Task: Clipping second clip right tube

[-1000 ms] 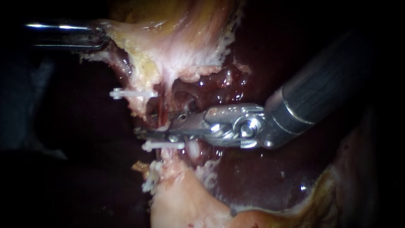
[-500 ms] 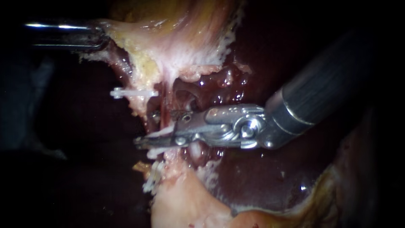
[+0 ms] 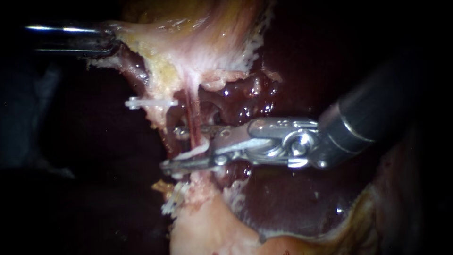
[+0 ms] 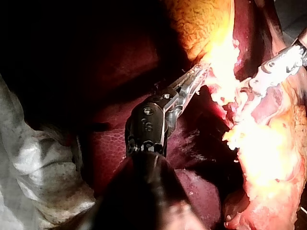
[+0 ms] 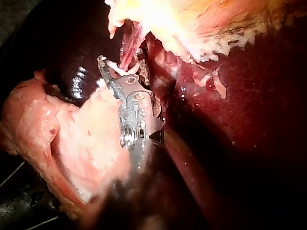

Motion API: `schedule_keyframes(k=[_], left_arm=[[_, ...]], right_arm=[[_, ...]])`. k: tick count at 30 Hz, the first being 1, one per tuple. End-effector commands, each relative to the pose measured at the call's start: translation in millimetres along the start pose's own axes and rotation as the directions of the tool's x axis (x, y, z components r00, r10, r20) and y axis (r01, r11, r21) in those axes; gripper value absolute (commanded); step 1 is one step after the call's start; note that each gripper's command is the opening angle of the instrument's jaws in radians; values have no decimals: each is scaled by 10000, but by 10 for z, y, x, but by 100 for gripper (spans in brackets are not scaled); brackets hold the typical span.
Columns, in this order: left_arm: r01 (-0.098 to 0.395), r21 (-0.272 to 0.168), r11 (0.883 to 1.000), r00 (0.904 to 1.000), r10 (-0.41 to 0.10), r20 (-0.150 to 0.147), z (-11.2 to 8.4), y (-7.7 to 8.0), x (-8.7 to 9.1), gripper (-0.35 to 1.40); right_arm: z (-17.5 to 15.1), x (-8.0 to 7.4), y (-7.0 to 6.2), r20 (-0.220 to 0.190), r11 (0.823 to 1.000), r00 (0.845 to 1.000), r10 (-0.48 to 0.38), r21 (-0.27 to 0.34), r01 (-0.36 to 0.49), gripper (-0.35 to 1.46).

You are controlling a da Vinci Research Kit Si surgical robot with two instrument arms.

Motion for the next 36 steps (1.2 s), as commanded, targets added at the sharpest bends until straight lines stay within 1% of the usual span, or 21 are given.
schedule_keyframes(k=[1, 3, 6, 9, 11, 17, 20, 22, 30, 36], left_arm=[[-1, -4, 10000, 10000, 1, 0, 0, 0, 0, -35], [-3, -7, 10000, 10000, 3, 1, -1, 0, 0, -35], [-4, -9, 10000, 10000, 4, 2, -1, 0, 0, -35], [-4, -11, 10000, 10000, 4, 3, -2, 0, 0, -35], [-4, -12, 10000, 10000, 4, 3, -2, 0, 0, -35], [-5, -12, 10000, 10000, 5, 3, -2, -1, 0, -35], [-4, -12, 10000, 10000, 4, 3, -2, -1, 0, -35], [-4, -12, 10000, 10000, 4, 3, -2, 0, 0, -35], [-3, -20, 10000, 10000, 3, -25, -1, -1, 0, -35], [-3, -20, 10000, 10000, 3, -26, -1, -1, 0, -35]], right_arm=[[-2, -1, -1, -58, 9998, 10000, -51, 193, 52, 50], [-8, -3, -4, -140, 9982, 9997, -219, 557, 227, 50], [-13, -5, -9, -303, 9943, 9995, -131, 1051, 162, 50], [-17, -6, -15, -306, 9891, 9995, 30, 1474, 15, 50], [-17, -6, -19, -286, 9852, 9996, -41, 1714, 89, 50], [-11, -2, -28, -581, 9752, 9982, 140, 2215, -7, 49], [-3, 1, -30, -677, 9735, 9975, 175, 2285, -16, 49], [4, 3, -30, -844, 9723, 9962, 193, 2336, 10, 49], [30, 9, -29, -1249, 9709, 9915, 366, 2395, -57, 49], [35, 9, -30, -1295, 9700, 9910, 351, 2433, -26, 49]])
